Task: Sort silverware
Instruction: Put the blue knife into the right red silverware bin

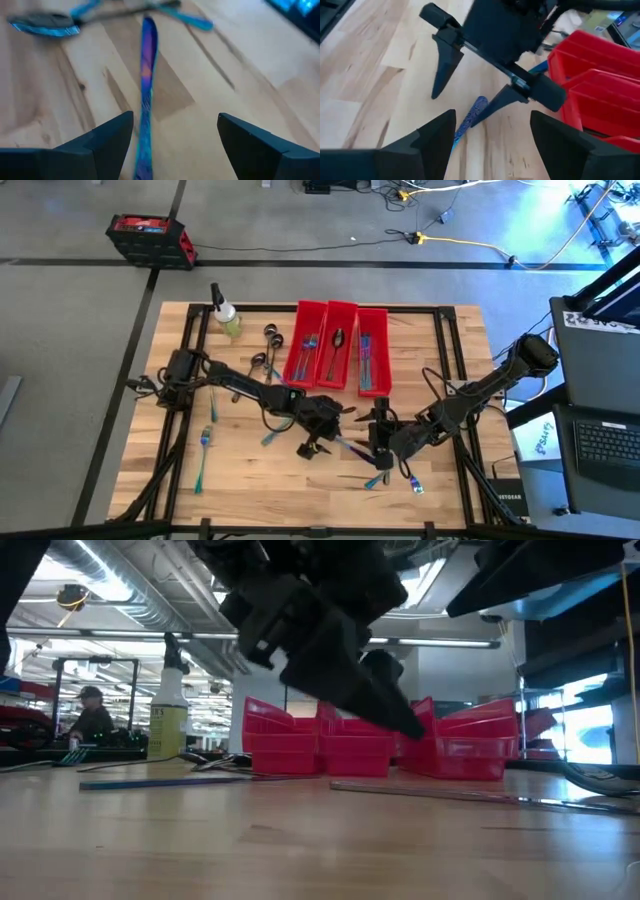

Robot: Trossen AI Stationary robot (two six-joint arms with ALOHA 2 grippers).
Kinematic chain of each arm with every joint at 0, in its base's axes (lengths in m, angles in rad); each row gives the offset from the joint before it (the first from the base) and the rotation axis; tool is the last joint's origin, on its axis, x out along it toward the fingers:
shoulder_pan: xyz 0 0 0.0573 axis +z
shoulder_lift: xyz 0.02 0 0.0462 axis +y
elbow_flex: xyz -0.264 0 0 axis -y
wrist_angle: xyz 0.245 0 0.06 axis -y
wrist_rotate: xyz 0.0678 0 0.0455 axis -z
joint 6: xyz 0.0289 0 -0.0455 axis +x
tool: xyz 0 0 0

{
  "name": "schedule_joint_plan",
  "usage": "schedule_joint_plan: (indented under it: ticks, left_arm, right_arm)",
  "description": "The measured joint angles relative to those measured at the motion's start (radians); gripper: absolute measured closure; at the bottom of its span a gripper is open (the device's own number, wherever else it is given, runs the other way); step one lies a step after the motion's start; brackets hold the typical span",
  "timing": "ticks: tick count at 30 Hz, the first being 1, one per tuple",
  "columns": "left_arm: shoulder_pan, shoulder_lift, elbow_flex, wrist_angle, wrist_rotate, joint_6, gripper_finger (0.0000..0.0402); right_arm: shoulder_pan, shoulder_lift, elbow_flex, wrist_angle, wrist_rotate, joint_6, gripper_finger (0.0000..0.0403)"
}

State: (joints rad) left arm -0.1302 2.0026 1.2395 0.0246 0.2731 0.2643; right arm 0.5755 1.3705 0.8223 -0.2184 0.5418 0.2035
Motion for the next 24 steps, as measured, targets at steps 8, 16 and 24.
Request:
schedule_joint_plan:
  ticks: [8, 16, 24]
  left_arm:
    - [0.007, -0.082, -0.230, 0.419, -0.050, -0.200, 0.0124]
    - [-0.021, -0.100, -0.327, 0.534, -0.093, -0.150, 0.0124]
    - [0.016, -0.080, -0.361, 0.551, 0.015, 0.033, 0.0124]
  right_arm:
    - [-0.015, 0.000, -0.001, 0.020, 0.019, -0.086, 0.0162]
    - [-0.064, 0.001, -0.002, 0.058, 0.011, -0.106, 0.0162]
    - [-0.093, 0.003, -0.002, 0.035, 0.025, -0.108, 0.0162]
